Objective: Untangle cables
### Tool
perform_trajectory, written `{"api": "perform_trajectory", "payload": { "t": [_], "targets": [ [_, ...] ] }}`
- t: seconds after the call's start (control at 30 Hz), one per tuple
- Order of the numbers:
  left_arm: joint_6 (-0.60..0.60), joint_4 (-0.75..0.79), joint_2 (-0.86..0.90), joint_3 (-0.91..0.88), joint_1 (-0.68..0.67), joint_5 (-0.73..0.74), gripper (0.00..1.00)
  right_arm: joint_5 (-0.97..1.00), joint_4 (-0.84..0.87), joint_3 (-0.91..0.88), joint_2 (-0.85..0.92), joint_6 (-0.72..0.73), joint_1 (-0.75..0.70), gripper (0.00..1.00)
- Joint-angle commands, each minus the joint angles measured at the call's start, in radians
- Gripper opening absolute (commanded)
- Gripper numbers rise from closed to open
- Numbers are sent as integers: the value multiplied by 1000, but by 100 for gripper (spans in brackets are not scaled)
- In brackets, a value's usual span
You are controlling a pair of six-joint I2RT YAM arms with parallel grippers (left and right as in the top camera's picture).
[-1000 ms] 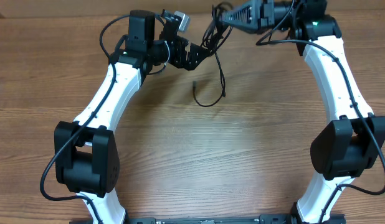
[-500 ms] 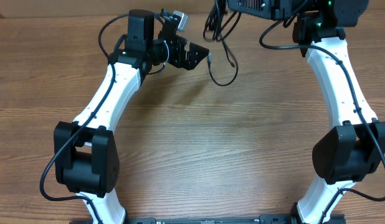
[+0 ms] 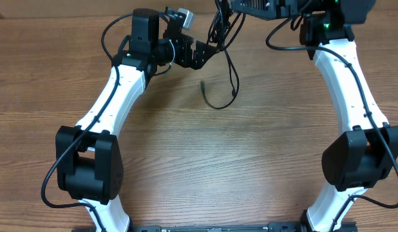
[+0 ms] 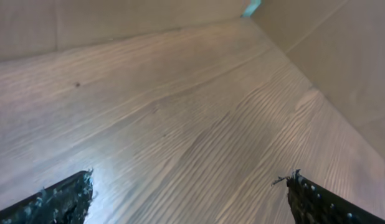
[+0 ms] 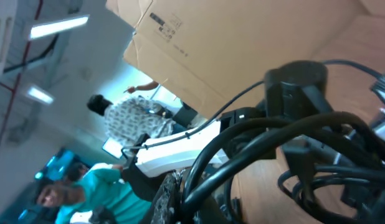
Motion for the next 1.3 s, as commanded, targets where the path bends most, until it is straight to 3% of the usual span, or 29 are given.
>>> {"api": "perform_trajectory", "payload": {
  "t": [0.0, 0.33, 0.5, 1.0, 1.27],
  "targets": [
    [-42, 50, -5, -2, 3, 83, 99, -39, -143, 24, -24, -224, -43, 4],
    [-145, 182, -5, -2, 3, 86, 100, -39, -811, 24, -24, -829, -111, 4],
    [-180, 228, -5, -2, 2, 116, 99, -30, -988, 24, -21, -966, -105, 4],
    [-212, 281, -5, -2, 1, 319, 100, 11, -1030, 7, 1, -1028, -79, 4],
    [-204, 280, -5, -2, -7, 302, 100, 12, -1044, 3, 6, -1028, -57, 4]
  ]
}}
